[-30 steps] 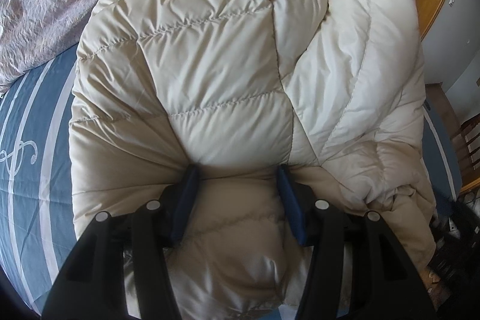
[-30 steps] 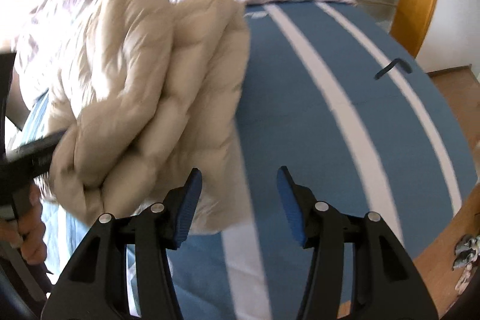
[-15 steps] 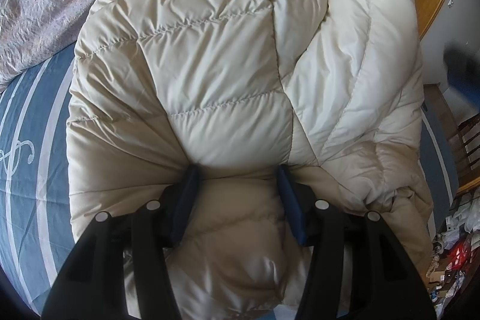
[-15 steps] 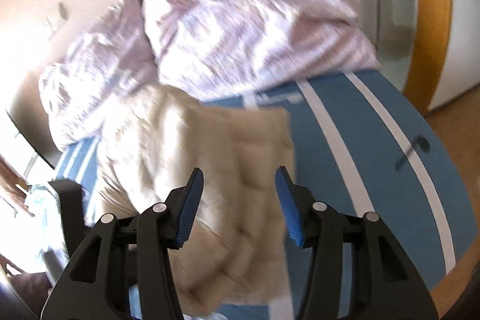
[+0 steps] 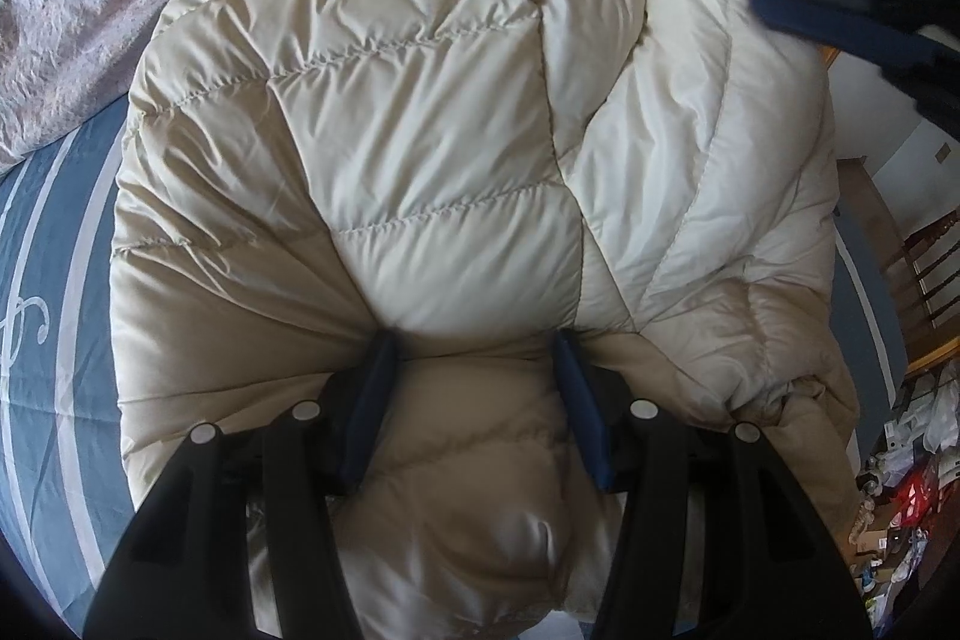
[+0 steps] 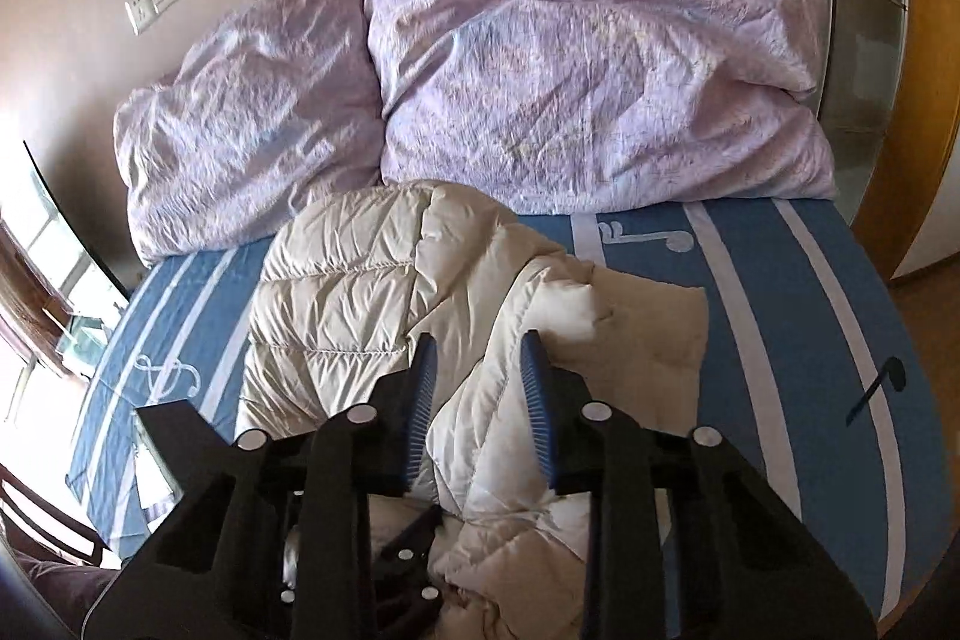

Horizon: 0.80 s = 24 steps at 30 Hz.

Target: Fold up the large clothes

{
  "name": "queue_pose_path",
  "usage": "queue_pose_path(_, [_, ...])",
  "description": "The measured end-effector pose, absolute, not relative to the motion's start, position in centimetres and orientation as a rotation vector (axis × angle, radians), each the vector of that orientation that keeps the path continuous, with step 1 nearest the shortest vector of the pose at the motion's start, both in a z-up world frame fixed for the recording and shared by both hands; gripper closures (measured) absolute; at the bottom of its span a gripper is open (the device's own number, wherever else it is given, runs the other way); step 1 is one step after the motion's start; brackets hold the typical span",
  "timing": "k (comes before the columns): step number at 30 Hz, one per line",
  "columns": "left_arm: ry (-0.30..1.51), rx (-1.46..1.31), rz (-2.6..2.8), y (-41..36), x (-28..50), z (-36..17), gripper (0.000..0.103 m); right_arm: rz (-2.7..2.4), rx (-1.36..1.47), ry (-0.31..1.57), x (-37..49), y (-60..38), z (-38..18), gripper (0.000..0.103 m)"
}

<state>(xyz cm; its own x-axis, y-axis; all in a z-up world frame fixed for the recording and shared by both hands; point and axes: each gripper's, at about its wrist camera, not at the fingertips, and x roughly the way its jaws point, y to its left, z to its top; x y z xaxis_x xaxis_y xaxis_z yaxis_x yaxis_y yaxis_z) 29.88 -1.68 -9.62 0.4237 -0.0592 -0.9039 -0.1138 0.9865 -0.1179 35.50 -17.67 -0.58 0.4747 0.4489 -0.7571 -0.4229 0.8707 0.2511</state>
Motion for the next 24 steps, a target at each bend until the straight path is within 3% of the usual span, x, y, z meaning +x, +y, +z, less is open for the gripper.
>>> queue_pose_path(24, [1.068,-0.184,-0.034,-2.3,28.2,-7.6,0.049,0.363,-0.04,1.099,39.0,-19.5,-7.5,0.083])
